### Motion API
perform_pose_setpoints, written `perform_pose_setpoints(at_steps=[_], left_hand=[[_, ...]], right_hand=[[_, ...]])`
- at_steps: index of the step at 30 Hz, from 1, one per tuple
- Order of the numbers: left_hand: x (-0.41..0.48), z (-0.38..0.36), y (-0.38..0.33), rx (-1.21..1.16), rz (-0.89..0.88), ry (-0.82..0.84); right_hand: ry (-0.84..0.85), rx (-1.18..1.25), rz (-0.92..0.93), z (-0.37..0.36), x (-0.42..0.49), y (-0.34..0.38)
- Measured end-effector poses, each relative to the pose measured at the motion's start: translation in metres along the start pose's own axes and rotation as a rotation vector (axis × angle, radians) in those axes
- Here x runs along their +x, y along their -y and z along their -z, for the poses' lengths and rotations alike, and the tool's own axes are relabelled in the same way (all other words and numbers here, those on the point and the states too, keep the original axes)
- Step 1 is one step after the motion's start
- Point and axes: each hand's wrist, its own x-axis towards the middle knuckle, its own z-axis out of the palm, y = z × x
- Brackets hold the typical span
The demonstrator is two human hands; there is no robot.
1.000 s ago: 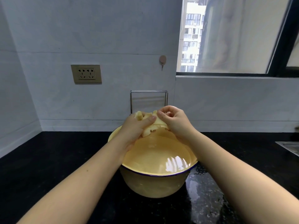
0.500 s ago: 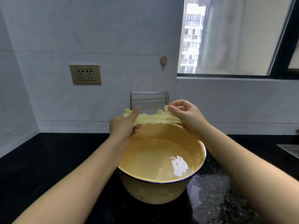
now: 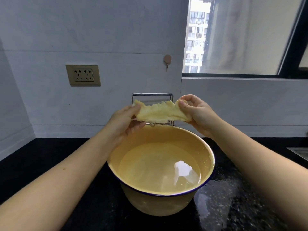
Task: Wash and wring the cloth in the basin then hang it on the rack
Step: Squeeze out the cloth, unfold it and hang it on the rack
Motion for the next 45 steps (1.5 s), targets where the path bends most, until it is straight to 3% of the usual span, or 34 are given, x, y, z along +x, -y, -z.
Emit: perform_pose_setpoints(at_steps=[4,11,16,19,22,25,28,34,39,45], left_hand=[[0.01,-0.008,0.0,-0.039,0.036,-0.22],[0.038,-0.017,0.0,0.151,0.094,-0.426],[0.058,-0.007,0.002,0.428,-0.077,-0.447],[0.065,-0.002,0.001,0.469,-0.161,-0.404],[0.072,-0.003,-0.005,0.41,-0.19,-0.373],[0.079,-0.006,-0.016,0.292,-0.149,-0.304],[0.087,-0.009,-0.03,0.17,-0.059,-0.193],[0.106,-0.012,-0.044,0.153,-0.056,-0.138],[0.126,-0.01,-0.039,0.292,-0.139,-0.267],[0.139,-0.007,-0.032,0.411,-0.109,-0.367]], right_hand=[[-0.091,-0.23,0.057,-0.011,0.003,-0.004],[-0.207,-0.596,0.423,-0.036,0.005,-0.019],[-0.203,-0.662,0.539,-0.035,0.016,-0.019],[-0.243,-0.569,0.412,-0.027,0.028,-0.013],[-0.238,-0.329,0.181,-0.017,0.044,-0.005],[-0.167,-0.071,0.005,-0.01,0.06,0.002],[-0.126,0.027,-0.047,-0.004,0.078,0.011],[-0.193,-0.086,-0.071,0.002,0.113,0.021],[-0.286,-0.281,-0.015,-0.003,0.136,0.009],[-0.362,-0.422,-0.013,-0.006,0.149,-0.009]])
